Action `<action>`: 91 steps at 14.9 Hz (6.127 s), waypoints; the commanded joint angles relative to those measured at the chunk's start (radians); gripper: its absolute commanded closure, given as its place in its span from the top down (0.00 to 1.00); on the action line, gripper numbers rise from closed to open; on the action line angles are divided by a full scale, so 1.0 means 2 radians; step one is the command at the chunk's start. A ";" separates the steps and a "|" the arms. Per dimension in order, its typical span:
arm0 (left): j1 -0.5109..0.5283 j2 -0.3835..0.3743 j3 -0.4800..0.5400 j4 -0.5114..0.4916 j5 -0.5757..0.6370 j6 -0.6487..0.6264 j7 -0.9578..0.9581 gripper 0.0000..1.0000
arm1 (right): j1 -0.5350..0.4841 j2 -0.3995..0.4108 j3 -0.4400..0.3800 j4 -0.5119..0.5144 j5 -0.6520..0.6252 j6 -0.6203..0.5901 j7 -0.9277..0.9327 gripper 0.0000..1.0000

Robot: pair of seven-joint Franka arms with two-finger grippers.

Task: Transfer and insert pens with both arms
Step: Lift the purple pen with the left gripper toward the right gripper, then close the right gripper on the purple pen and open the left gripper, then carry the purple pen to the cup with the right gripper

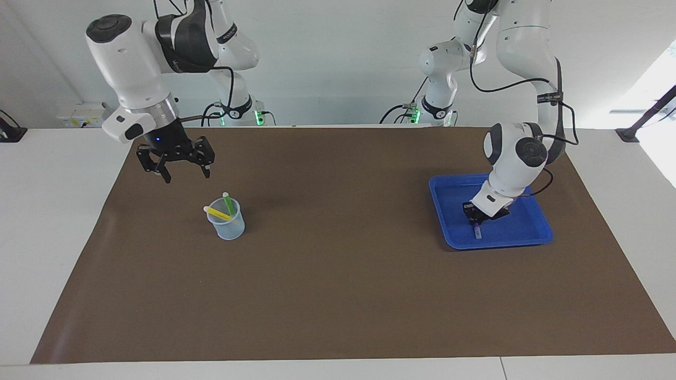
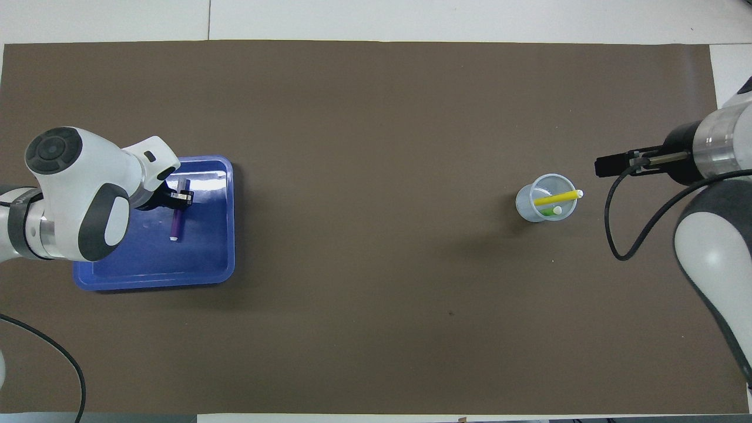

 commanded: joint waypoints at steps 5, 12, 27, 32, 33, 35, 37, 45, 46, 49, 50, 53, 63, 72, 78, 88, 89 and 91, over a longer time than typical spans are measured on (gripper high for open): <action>0.007 -0.004 -0.002 0.131 -0.087 -0.193 -0.014 0.00 | -0.003 0.007 0.000 0.081 -0.030 -0.108 0.055 0.96; -0.003 -0.023 -0.019 0.221 -0.250 -0.297 -0.355 0.00 | -0.003 0.005 0.005 0.081 -0.024 -0.116 0.059 0.97; -0.086 -0.144 -0.058 0.045 -0.624 -0.139 -0.686 0.00 | 0.002 0.020 0.182 0.089 0.220 0.046 0.328 1.00; -0.150 -0.174 -0.058 0.001 -0.683 -0.033 -0.720 0.00 | 0.004 0.045 0.212 0.086 0.208 0.073 0.337 1.00; -0.152 -0.177 -0.058 -0.003 -0.694 -0.027 -0.720 0.00 | 0.004 0.046 0.215 0.085 0.197 0.072 0.334 0.98; -0.152 -0.178 -0.058 -0.006 -0.708 -0.027 -0.721 0.00 | 0.004 0.046 0.215 0.082 0.179 0.061 0.325 0.96; -0.152 -0.178 -0.058 -0.006 -0.710 -0.026 -0.720 0.00 | 0.004 0.045 0.215 0.084 0.171 0.031 0.309 0.95; -0.152 -0.180 -0.058 -0.008 -0.720 -0.015 -0.720 0.00 | 0.004 0.040 0.219 0.091 0.156 -0.007 0.302 0.84; -0.152 -0.180 -0.058 -0.008 -0.722 -0.015 -0.720 0.00 | 0.004 0.040 0.219 0.091 0.156 -0.007 0.302 0.78; -0.152 -0.180 -0.058 -0.008 -0.723 -0.013 -0.720 0.00 | 0.004 0.040 0.225 0.092 0.156 0.001 0.306 0.32; -0.152 -0.180 -0.058 -0.008 -0.723 -0.013 -0.720 0.00 | 0.004 0.041 0.225 0.092 0.156 0.002 0.306 0.09; -0.152 -0.180 -0.058 -0.008 -0.723 -0.013 -0.720 0.00 | 0.004 0.042 0.225 0.092 0.158 0.022 0.307 0.00; -0.153 -0.191 -0.058 -0.007 -0.723 0.009 -0.741 1.00 | 0.001 0.041 0.222 0.079 0.128 0.026 0.296 0.00; -0.107 -0.188 -0.054 -0.014 -0.564 0.003 -0.737 1.00 | -0.003 0.028 0.117 0.009 0.016 0.032 0.076 0.00; -0.068 -0.184 -0.054 -0.016 -0.439 0.000 -0.704 1.00 | -0.005 0.043 0.051 -0.033 -0.013 0.088 -0.030 0.00; -0.004 -0.177 -0.054 -0.018 -0.427 -0.001 -0.532 1.00 | -0.006 0.049 0.039 -0.102 -0.031 0.167 -0.039 0.00; -0.001 -0.177 -0.054 -0.017 -0.402 -0.006 -0.501 1.00 | -0.006 0.049 0.039 -0.111 -0.030 0.173 -0.037 0.00; 0.012 -0.174 -0.054 -0.013 -0.361 -0.016 -0.456 1.00 | -0.005 0.052 0.039 -0.115 -0.030 0.176 -0.037 0.00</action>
